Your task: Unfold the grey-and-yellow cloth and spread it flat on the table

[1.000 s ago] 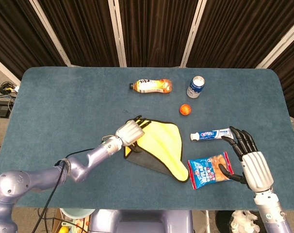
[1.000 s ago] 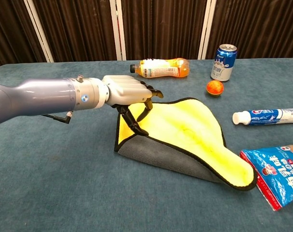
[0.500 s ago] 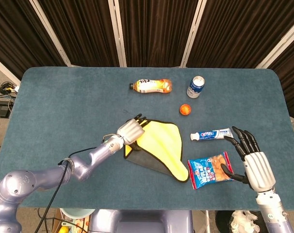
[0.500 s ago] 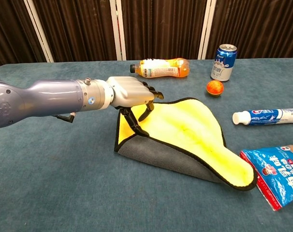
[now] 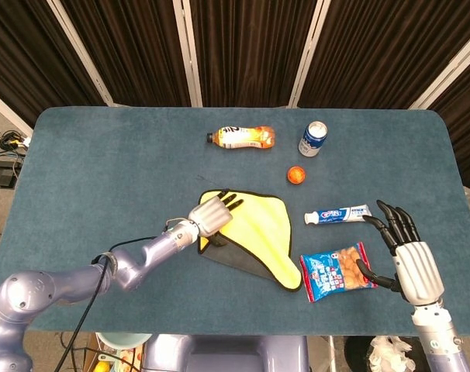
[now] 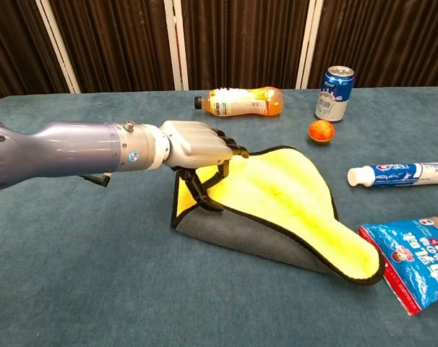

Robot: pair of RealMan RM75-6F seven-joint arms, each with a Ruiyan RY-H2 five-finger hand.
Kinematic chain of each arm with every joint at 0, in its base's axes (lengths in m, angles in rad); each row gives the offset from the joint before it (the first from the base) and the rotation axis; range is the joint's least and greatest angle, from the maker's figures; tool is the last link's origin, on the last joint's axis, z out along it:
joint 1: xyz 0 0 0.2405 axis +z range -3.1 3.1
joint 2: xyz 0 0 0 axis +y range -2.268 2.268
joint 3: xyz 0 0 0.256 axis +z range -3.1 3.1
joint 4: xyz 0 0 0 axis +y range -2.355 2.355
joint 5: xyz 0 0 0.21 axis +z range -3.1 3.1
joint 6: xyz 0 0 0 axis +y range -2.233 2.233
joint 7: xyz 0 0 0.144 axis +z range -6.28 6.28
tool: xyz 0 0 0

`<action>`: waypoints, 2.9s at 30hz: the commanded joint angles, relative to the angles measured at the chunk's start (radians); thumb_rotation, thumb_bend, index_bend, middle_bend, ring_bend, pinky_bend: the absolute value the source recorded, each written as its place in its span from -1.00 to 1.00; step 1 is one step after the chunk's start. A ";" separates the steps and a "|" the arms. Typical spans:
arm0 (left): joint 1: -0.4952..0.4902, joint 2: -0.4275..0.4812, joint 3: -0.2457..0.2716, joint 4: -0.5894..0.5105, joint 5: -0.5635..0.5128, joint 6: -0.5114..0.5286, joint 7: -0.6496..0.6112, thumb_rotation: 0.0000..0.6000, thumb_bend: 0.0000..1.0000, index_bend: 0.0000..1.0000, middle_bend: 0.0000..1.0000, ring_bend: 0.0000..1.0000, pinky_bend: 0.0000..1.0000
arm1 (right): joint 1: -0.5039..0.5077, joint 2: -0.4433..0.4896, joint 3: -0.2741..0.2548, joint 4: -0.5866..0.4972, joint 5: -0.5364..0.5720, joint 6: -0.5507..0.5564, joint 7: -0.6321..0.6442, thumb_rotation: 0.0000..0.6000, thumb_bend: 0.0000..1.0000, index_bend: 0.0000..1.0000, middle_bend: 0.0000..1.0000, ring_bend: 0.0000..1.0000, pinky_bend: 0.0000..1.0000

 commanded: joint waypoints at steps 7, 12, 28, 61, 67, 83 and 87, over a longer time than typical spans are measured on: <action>0.009 -0.007 0.016 0.027 -0.011 0.002 0.041 0.32 -0.61 0.06 -1.00 -1.00 -0.90 | -0.010 -0.002 -0.005 0.009 -0.007 0.009 0.012 1.00 -0.36 -0.64 -1.00 -1.00 -1.00; 0.008 -0.011 0.004 0.037 -0.010 0.009 0.034 0.30 -0.64 -0.23 -1.00 -1.00 -0.90 | -0.008 -0.002 -0.002 0.006 -0.007 0.006 0.011 1.00 -0.37 -0.64 -1.00 -1.00 -1.00; 0.005 -0.024 0.012 0.035 0.031 0.002 -0.004 0.38 -0.49 0.23 -1.00 -1.00 -0.90 | -0.011 -0.005 0.005 0.008 -0.006 0.010 0.011 1.00 -0.37 -0.64 -1.00 -1.00 -1.00; 0.071 0.013 0.010 -0.044 0.146 0.156 -0.072 1.00 0.23 0.44 -0.98 -1.00 -0.90 | -0.033 0.015 -0.003 -0.004 -0.019 0.028 0.018 1.00 -0.37 -0.65 -1.00 -1.00 -1.00; 0.105 0.110 0.020 -0.183 0.193 0.228 -0.113 1.00 0.23 0.44 -0.98 -1.00 -0.90 | -0.042 0.016 -0.010 -0.030 -0.045 0.045 -0.009 1.00 -0.37 -0.65 -1.00 -1.00 -1.00; 0.204 0.299 0.185 -0.424 0.289 0.202 -0.244 1.00 0.23 0.41 -0.96 -1.00 -0.90 | -0.047 -0.003 -0.019 -0.072 -0.065 0.036 -0.073 1.00 -0.37 -0.65 -1.00 -1.00 -1.00; 0.204 0.277 0.197 -0.397 0.295 0.171 -0.255 1.00 0.10 0.26 -0.98 -1.00 -0.90 | -0.044 -0.007 -0.018 -0.067 -0.057 0.027 -0.070 1.00 -0.37 -0.65 -1.00 -1.00 -1.00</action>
